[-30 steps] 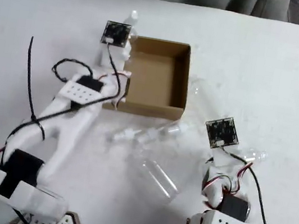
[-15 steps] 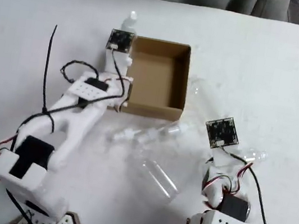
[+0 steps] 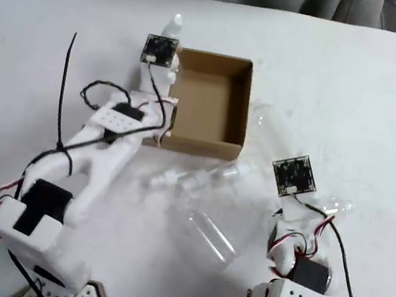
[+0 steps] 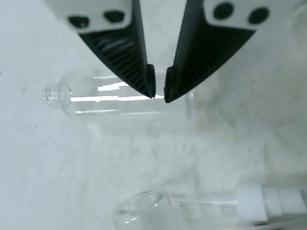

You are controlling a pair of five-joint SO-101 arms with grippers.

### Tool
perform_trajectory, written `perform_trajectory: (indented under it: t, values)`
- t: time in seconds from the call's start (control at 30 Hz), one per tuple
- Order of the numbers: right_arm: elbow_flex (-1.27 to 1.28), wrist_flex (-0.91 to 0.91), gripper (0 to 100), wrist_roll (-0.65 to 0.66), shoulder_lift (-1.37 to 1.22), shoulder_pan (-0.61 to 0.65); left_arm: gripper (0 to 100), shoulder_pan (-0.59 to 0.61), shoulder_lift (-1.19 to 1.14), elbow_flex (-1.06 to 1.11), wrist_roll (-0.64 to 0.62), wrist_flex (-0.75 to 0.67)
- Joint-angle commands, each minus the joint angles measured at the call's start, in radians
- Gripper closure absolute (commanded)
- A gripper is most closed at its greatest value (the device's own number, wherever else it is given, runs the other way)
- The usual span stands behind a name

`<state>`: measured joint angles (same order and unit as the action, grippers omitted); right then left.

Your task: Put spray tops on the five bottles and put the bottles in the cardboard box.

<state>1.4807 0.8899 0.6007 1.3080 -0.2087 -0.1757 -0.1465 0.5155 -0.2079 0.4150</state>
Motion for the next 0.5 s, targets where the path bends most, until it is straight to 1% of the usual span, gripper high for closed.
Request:
perform_trajectory:
  t: [0.0,0.13,0.47]
  values:
    - [0.020,0.002,98.1,0.014,0.001,-0.008,98,-0.010,0.008,-0.054,-0.014,-0.038]
    - [0.020,0.002,98.1,0.014,0.001,-0.008,98,-0.004,-0.018,-0.063,-0.060,-0.058]
    - [0.020,0.002,98.1,0.014,0.001,-0.008,98,-0.001,-0.050,-0.061,-0.068,-0.124]
